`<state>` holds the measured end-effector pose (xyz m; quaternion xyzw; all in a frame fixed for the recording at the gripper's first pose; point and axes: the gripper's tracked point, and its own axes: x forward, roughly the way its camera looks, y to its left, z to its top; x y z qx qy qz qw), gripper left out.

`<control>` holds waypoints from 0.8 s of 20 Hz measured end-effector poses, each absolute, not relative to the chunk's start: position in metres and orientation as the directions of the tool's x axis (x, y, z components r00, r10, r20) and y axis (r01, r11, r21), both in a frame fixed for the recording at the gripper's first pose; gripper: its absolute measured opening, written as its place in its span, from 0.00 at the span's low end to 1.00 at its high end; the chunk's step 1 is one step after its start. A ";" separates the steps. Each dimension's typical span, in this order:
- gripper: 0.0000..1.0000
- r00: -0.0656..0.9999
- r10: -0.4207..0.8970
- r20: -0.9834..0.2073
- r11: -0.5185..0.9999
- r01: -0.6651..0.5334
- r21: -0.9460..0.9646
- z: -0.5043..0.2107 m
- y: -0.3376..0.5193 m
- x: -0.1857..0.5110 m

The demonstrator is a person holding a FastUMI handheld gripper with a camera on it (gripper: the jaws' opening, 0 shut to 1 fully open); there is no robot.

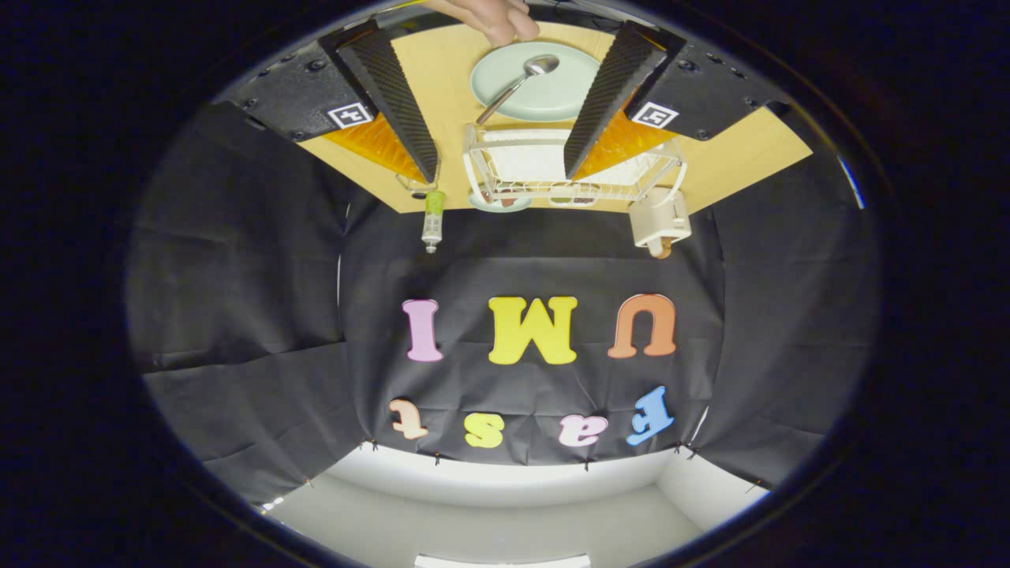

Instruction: Take the plate from the dish rack, then take the spoon from the basket and place it into the plate.

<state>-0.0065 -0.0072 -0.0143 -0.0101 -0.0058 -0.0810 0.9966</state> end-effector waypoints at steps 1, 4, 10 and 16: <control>1.00 0.986 -0.164 0.023 0.986 0.164 -0.018 -0.010 -0.008 -0.011; 1.00 0.989 -0.147 0.026 0.989 0.148 -0.010 -0.010 -0.005 -0.017; 1.00 0.988 -0.151 0.011 0.988 0.151 -0.014 -0.018 -0.012 -0.021; 1.00 0.988 -0.151 0.001 0.988 0.151 -0.009 -0.024 -0.015 -0.018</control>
